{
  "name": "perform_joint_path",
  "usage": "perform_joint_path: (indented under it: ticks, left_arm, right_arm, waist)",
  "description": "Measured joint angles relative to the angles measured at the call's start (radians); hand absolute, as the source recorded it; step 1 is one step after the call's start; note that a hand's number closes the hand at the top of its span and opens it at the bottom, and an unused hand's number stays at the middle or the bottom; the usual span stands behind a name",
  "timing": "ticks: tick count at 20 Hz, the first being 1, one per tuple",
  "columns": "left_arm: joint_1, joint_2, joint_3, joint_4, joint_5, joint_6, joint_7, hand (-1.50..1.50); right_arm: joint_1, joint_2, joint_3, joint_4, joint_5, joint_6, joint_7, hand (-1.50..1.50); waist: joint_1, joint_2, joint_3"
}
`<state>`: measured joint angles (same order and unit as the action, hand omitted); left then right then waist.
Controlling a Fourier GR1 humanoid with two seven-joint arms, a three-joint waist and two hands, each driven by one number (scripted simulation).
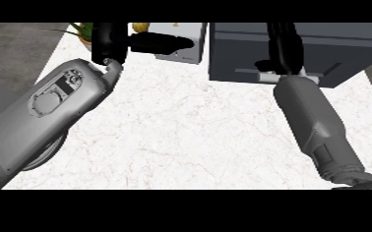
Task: Pick up the can, place it into the drawer and close the drawer
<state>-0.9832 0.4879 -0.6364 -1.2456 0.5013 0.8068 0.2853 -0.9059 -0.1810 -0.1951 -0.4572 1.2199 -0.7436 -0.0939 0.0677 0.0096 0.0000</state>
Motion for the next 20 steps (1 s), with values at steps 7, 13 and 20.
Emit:
perform_joint_path:
  ticks: [7,13,20]
  left_arm:
    - [0.072,0.028,0.010,-0.062,-0.016,-0.018,-0.013,-1.50]
    - [0.124,0.043,0.016,-0.110,-0.031,-0.026,-0.026,-1.50]
    - [0.162,0.058,0.034,-0.144,-0.034,-0.036,-0.030,-1.50]
  right_arm:
    - [-0.119,-0.031,-0.023,0.129,0.010,0.007,0.008,-1.50]
    - [-0.165,-0.049,-0.043,0.198,0.004,0.022,-0.013,-1.50]
    - [-0.185,-0.044,-0.119,0.206,-0.086,0.051,-0.150,-1.50]
  waist:
    - [0.011,0.012,0.000]
    - [0.014,0.016,0.001]
    - [0.005,0.020,0.004]
